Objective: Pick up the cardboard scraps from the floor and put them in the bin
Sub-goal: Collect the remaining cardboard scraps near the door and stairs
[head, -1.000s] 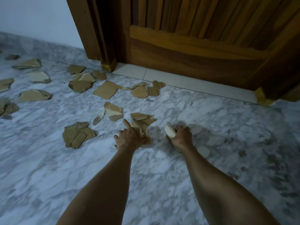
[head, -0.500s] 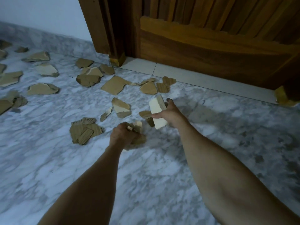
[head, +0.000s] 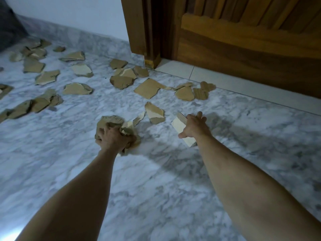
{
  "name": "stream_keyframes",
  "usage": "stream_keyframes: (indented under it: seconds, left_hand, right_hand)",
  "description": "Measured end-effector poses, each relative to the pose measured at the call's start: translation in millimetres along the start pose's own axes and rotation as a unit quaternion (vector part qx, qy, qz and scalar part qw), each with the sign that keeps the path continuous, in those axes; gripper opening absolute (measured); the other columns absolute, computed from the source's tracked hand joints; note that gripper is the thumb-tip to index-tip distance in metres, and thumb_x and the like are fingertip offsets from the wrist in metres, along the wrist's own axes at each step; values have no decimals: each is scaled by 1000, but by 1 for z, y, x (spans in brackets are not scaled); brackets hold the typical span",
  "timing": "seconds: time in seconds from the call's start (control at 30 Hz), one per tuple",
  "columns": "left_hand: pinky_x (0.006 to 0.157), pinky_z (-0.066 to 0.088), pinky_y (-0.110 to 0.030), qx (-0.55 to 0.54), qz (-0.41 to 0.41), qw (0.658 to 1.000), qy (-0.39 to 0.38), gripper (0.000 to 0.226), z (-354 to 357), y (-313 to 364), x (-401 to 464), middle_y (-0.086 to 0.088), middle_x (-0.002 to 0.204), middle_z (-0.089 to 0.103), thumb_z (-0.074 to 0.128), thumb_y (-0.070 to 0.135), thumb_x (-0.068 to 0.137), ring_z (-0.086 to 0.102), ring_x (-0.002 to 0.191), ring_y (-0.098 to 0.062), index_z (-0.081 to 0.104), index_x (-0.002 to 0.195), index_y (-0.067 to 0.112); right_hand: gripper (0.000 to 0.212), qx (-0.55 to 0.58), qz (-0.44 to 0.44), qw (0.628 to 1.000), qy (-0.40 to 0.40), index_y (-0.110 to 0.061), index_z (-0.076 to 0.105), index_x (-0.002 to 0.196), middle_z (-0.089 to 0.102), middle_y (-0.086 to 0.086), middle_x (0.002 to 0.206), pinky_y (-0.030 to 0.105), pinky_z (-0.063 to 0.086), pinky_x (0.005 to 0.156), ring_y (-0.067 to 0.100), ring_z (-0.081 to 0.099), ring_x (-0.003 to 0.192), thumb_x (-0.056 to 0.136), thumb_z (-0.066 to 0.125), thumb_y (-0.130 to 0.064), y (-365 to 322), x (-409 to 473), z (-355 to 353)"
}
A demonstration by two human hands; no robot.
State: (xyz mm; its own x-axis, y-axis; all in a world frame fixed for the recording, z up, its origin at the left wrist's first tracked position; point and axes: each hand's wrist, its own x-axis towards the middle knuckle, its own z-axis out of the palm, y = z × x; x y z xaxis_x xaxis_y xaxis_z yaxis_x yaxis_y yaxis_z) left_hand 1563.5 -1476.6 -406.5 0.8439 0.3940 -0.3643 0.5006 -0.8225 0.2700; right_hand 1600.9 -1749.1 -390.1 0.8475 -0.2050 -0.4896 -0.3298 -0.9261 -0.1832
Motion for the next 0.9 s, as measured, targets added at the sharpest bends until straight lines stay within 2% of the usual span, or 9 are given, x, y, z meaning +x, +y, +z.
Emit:
stream_keyframes:
  seconds: [0.17,0.27,0.33,0.43,0.53,0.6,0.67,0.77,0.9]
  left_hand:
    - [108,33,-53,33,44,998,-29,89,-9,10,7,-9,142,36,80,64,64,32,134,-37,47,142,35]
    - [108,32,-52,11,52,998,-43,86,-10,11,11,-11,143,41,80,56,70,34,135,-38,43,143,31]
    - [108,31,-52,17,68,997,-40,85,-8,8,13,-11,143,41,78,57,71,34,136,-36,42,144,31]
    - [110,27,-54,49,76,996,-21,84,-8,5,15,-13,149,24,77,63,69,22,139,-40,41,141,39]
    - [113,23,-56,42,63,996,-46,89,-9,5,22,-14,160,6,80,64,64,6,146,-43,41,141,43]
    - [111,26,-53,52,62,995,-62,91,-9,5,24,-14,155,14,81,64,63,17,141,-42,42,142,42]
    - [108,29,-50,59,67,994,-59,93,-11,5,29,-15,147,22,81,65,61,27,133,-41,40,142,43]
    - [105,31,-50,68,67,993,-63,92,-13,4,33,-15,142,24,82,65,59,29,128,-41,40,138,43]
    - [105,31,-54,65,63,993,-79,101,-17,4,38,-18,147,16,85,65,52,26,131,-44,34,134,36]
  right_hand:
    - [73,30,7,999,-7,-16,46,128,55,9,132,44,47,95,33,55,120,72,87,-37,-2,-3,0]
    - [82,156,6,986,-58,-16,46,130,56,9,132,50,44,102,33,54,120,65,91,-38,-17,-1,-1]
    - [80,230,-21,972,-46,-18,46,124,58,8,130,52,44,102,31,55,119,62,93,-38,-35,4,-1]
    - [88,282,-57,957,-43,-13,40,137,54,8,137,49,48,100,30,53,122,68,91,-33,-74,9,-6]
    - [120,221,-64,970,-78,-16,9,157,36,9,156,49,41,107,34,42,137,70,88,-38,-112,17,-1]
    - [124,154,-48,984,-79,-18,0,158,35,12,156,52,36,110,37,39,138,71,87,-39,-123,21,11]
    - [118,90,-27,995,-46,-18,7,156,37,15,152,51,34,109,39,37,137,71,86,-39,-129,22,20]
    - [109,42,-7,999,-13,-18,19,151,24,16,149,50,31,106,38,25,138,69,86,-44,-133,17,21]
    - [96,92,-11,995,20,-12,27,141,39,14,141,46,42,97,35,41,130,71,87,-39,-132,8,29]
